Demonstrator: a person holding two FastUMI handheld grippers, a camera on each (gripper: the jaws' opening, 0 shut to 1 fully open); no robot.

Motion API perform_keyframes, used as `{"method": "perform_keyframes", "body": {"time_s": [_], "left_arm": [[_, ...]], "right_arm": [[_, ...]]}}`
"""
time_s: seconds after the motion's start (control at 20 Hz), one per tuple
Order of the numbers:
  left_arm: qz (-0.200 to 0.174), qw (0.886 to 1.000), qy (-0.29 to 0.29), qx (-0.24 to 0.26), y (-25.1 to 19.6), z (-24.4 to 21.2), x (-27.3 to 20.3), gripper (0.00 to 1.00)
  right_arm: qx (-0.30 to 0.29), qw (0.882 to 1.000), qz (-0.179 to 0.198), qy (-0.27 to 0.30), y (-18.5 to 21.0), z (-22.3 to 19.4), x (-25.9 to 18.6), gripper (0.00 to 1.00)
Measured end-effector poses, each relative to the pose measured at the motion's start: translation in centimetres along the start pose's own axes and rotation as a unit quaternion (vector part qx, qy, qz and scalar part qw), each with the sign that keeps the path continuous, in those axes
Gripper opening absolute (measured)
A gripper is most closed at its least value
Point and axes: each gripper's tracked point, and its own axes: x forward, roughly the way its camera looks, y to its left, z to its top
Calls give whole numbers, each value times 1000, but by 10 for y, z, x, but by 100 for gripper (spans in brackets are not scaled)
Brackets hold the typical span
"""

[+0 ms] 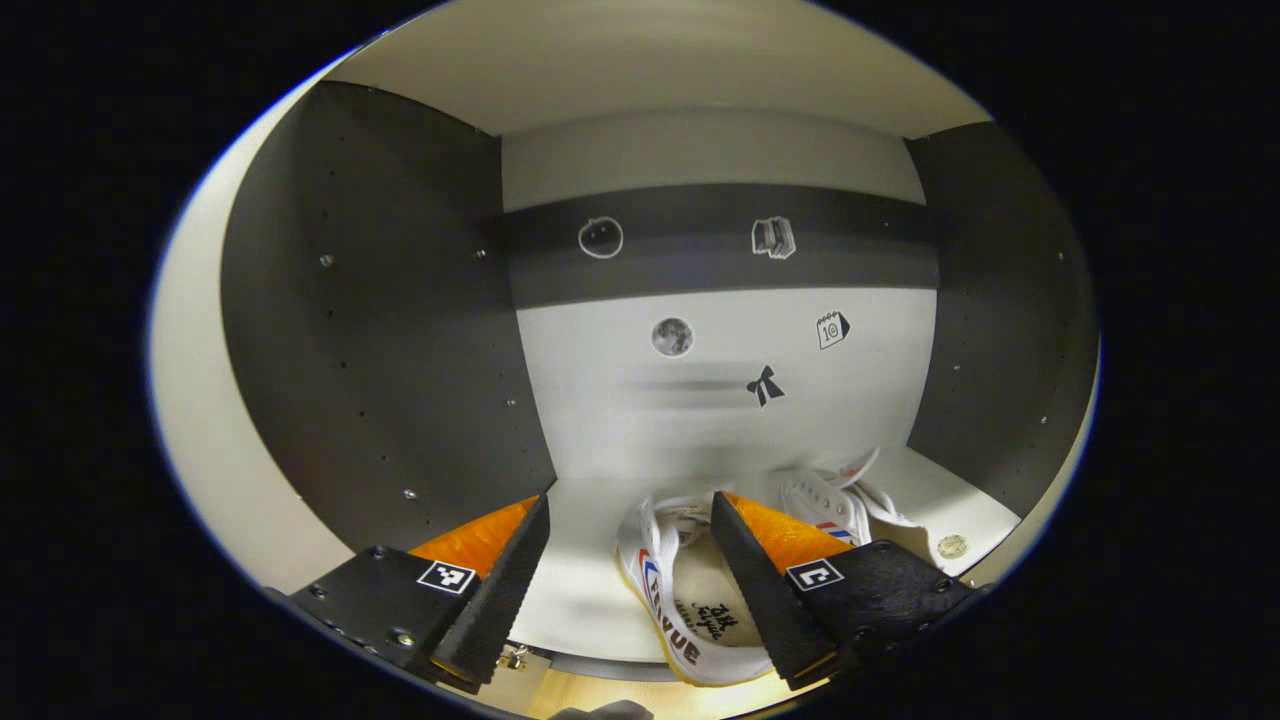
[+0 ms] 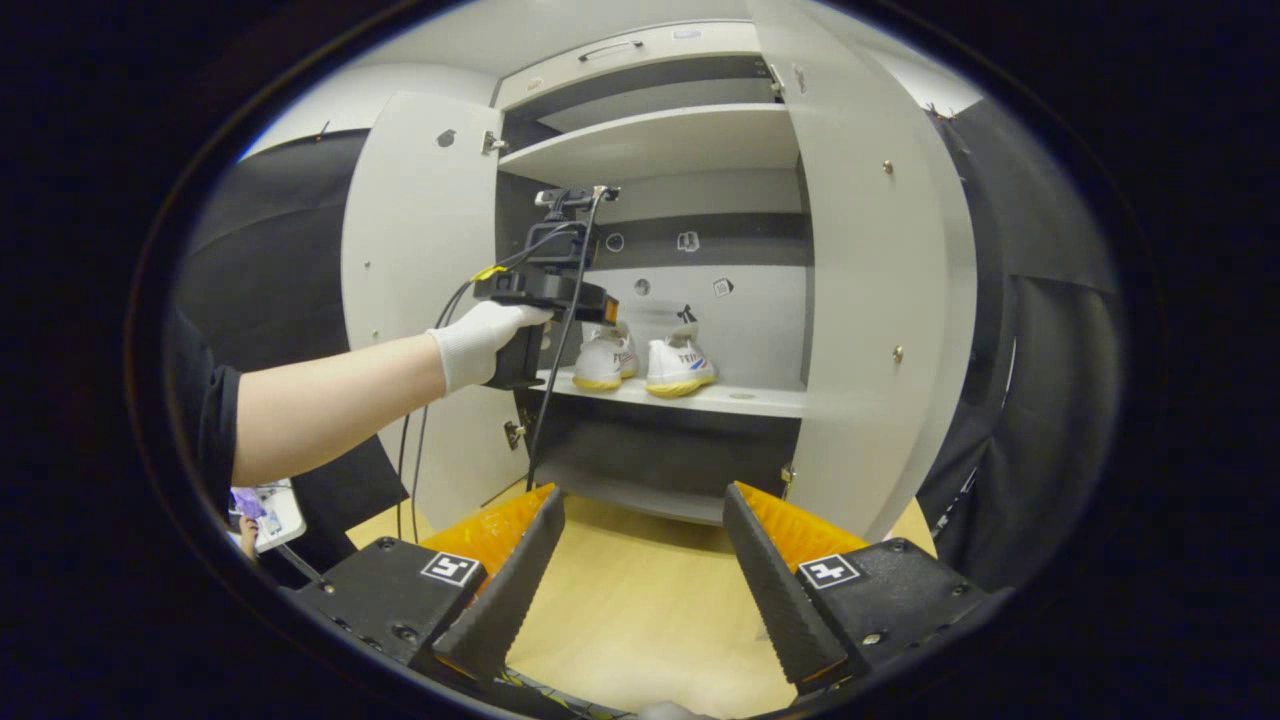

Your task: Grab one shoe with the right hand and put it into the shoe cabinet, grab the other shoe with the left hand and put it into the shoe cabinet; then close the right door with the right hand and the left door with the left hand.

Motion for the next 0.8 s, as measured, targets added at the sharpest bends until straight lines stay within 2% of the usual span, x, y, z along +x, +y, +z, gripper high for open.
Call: {"method": "perform_keyframes", "body": {"time_s": [0.3, 0.35, 0.4, 0.5, 0.55, 0.6, 0.8], "left_arm": [[-28, 998, -53, 3, -9, 26, -68, 96], [-33, 997, -63, 4, -9, 29, -83, 100], [-40, 996, -75, 7, -9, 34, -97, 96], [-46, 994, -98, 11, -7, 41, -131, 96], [-50, 993, -108, 10, -5, 43, -150, 100], [-56, 992, -116, 7, -4, 44, -168, 96], [-61, 988, -145, -1, 16, 41, -237, 96]], "right_arm": [[-3, 999, -28, -30, -2, 19, -9, 100], [-4, 999, -34, -34, -1, 23, -12, 100], [-3, 998, -40, -41, 0, 28, -15, 100], [-2, 997, -51, -53, 2, 37, -21, 100], [-2, 997, -56, -58, 4, 42, -24, 100], [-1, 996, -60, -65, 6, 47, -28, 100], [-4, 993, -84, -88, 12, 63, -45, 100]]}}
